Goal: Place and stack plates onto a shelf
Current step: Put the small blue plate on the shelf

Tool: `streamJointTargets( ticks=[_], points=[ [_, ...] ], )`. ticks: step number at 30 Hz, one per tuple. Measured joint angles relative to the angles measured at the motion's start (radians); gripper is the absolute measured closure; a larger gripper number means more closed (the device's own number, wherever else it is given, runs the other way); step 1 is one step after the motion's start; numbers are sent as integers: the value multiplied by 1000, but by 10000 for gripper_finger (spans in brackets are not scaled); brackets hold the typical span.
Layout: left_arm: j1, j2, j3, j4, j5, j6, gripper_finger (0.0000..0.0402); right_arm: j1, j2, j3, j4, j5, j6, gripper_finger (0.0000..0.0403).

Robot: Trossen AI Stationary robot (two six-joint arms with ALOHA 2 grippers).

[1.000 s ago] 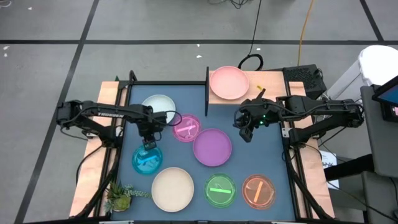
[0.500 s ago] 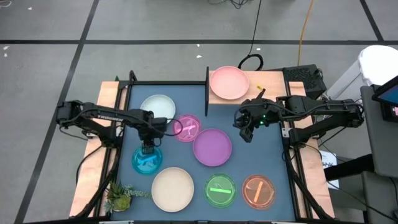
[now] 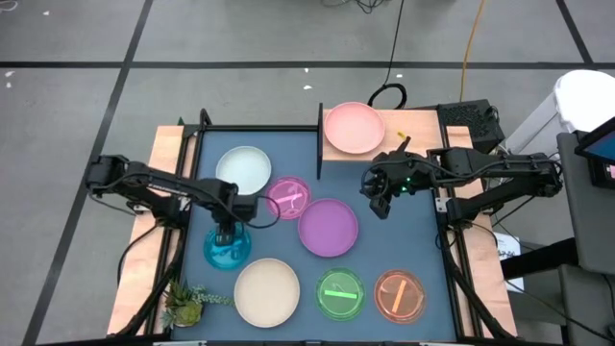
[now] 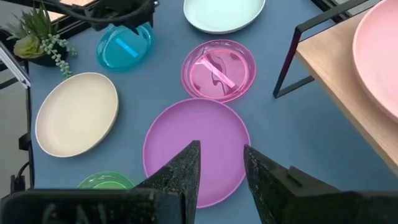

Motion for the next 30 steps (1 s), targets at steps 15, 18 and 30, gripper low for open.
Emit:
streamJointTargets(
  ticks=[15,18,30],
  points=[
    [-8,17,0,17,0,19,218,0,0,0,41,76,-66,298],
    [-7,44,0,17,3,20,218,0,0,0,65,77,-74,298],
    [-7,150,10,11,23,9,218,0,0,0,75,72,-105,298]
  ],
)
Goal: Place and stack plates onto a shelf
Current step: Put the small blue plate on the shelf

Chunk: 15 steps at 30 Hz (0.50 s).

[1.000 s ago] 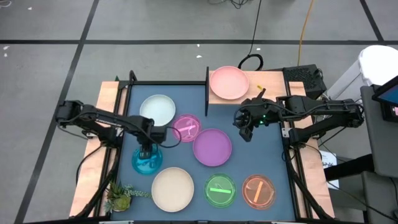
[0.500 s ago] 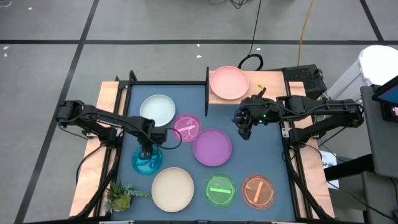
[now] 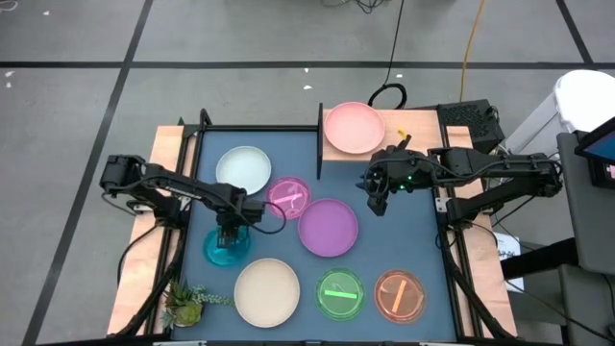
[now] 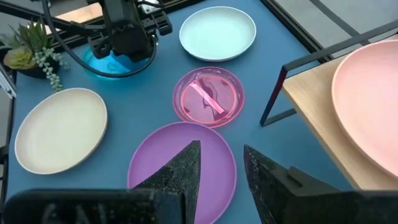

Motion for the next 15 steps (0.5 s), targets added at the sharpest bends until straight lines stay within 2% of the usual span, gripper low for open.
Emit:
streamJointTargets(
  ticks=[6,15],
  points=[
    [1,-58,62,-38,-37,14,218,0,-1,0,0,-2,-1,298],
    [79,-29,20,58,-52,111,218,0,-2,0,0,-2,-3,298]
  ],
)
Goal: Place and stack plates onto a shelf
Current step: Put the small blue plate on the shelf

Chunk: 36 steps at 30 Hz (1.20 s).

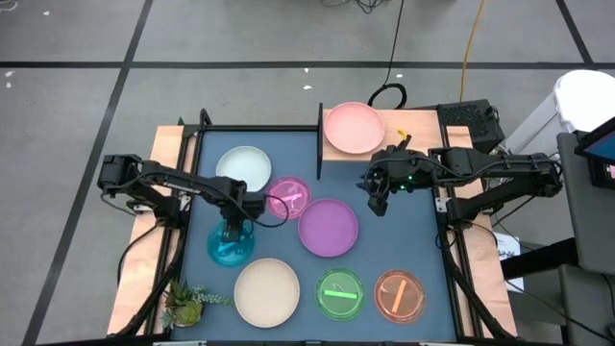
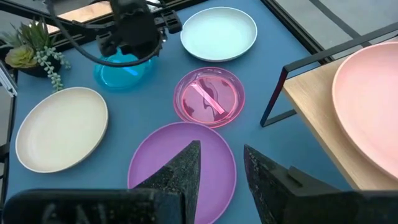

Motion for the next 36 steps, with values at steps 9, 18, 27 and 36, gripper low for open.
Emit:
streamJointTargets(
  ticks=[9,18,27,36],
  points=[
    [98,49,-15,40,41,76,218,0,0,0,0,-8,3,298],
    [108,63,-36,69,66,69,248,0,0,0,0,-8,3,298],
    [102,57,-38,79,80,55,356,0,0,0,1,0,-5,298],
    [98,-9,-24,86,115,6,398,0,0,0,0,2,-5,298]
  ],
)
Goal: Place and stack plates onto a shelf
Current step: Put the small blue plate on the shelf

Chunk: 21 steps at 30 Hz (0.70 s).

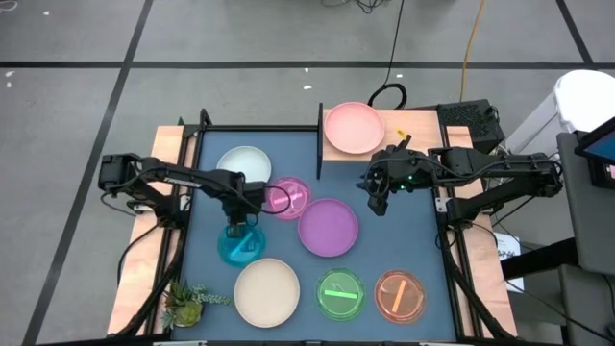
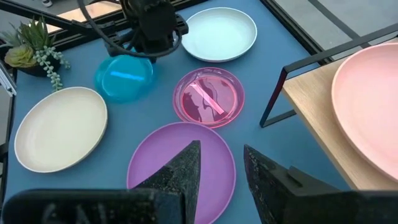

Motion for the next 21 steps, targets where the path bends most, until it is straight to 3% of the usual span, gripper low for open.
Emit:
streamJointTargets(
  ticks=[13,21],
  points=[
    [2,-75,10,-15,-12,-97,400,-2,0,0,0,2,-21,298],
    [2,-145,12,-42,-15,-174,401,-2,0,0,3,1,56,298]
  ],
)
